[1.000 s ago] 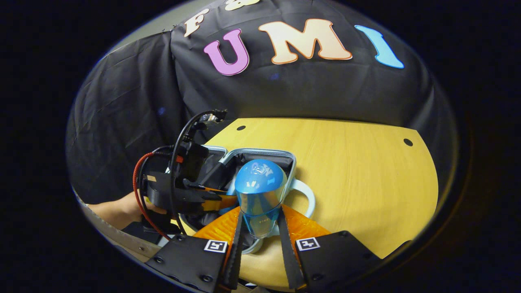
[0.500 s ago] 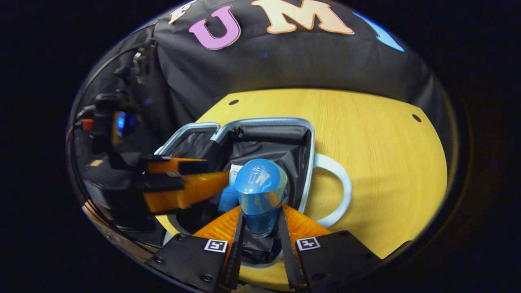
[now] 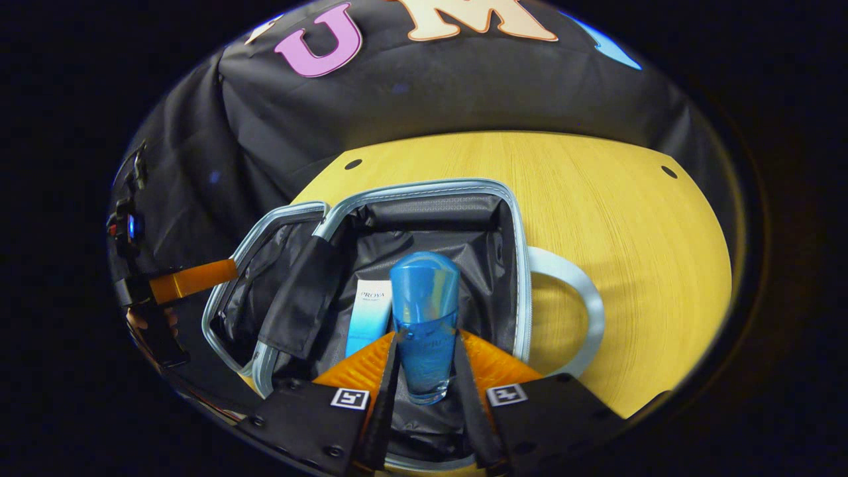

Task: First open the suitcase, pack the skin care products into it, and then close the suitcase.

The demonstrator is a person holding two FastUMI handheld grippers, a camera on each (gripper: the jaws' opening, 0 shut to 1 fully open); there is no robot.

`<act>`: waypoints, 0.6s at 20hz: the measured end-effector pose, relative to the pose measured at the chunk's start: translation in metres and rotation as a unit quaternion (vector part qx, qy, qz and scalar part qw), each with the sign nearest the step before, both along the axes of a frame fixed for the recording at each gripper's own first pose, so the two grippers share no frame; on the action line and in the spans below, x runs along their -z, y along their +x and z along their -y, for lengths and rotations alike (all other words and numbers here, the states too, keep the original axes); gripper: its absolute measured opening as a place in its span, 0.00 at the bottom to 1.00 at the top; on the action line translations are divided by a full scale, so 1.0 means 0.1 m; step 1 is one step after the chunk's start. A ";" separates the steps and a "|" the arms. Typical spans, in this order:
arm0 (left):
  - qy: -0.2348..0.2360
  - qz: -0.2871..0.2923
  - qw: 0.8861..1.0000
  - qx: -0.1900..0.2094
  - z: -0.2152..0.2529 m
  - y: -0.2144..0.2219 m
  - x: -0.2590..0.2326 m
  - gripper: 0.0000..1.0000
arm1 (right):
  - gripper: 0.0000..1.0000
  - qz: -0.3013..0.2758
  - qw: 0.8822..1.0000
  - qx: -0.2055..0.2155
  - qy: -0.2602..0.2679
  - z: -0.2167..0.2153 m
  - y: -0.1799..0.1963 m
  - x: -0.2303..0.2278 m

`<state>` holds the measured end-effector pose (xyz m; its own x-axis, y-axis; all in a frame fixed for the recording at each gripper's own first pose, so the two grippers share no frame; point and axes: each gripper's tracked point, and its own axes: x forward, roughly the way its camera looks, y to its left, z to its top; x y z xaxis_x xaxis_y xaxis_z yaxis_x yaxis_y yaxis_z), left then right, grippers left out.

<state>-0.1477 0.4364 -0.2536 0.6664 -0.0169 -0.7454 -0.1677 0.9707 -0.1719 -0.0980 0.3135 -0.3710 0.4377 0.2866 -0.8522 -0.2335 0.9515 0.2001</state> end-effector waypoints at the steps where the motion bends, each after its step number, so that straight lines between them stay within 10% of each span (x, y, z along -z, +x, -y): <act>1: 0.007 -0.001 1.000 -0.020 -0.25 -0.02 0.02 0.88 | 0.43 0.009 1.000 0.003 0.009 -0.03 0.05 -0.08; 4: 0.025 -0.006 0.997 -0.071 -0.86 -0.06 0.07 0.88 | 0.85 0.042 0.999 0.011 0.006 -0.01 0.18 -0.22; 12: 0.015 -0.041 0.992 -0.122 -1.57 -0.05 0.46 0.88 | 0.89 0.083 0.996 0.010 -0.014 0.11 0.14 -0.48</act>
<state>-0.1524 0.5934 -0.2999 0.5848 0.1611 -0.7950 -0.4108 0.9039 -0.1190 -0.0838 0.3025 -0.3233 0.5785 0.2532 -0.7754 -0.2415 0.9611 0.1337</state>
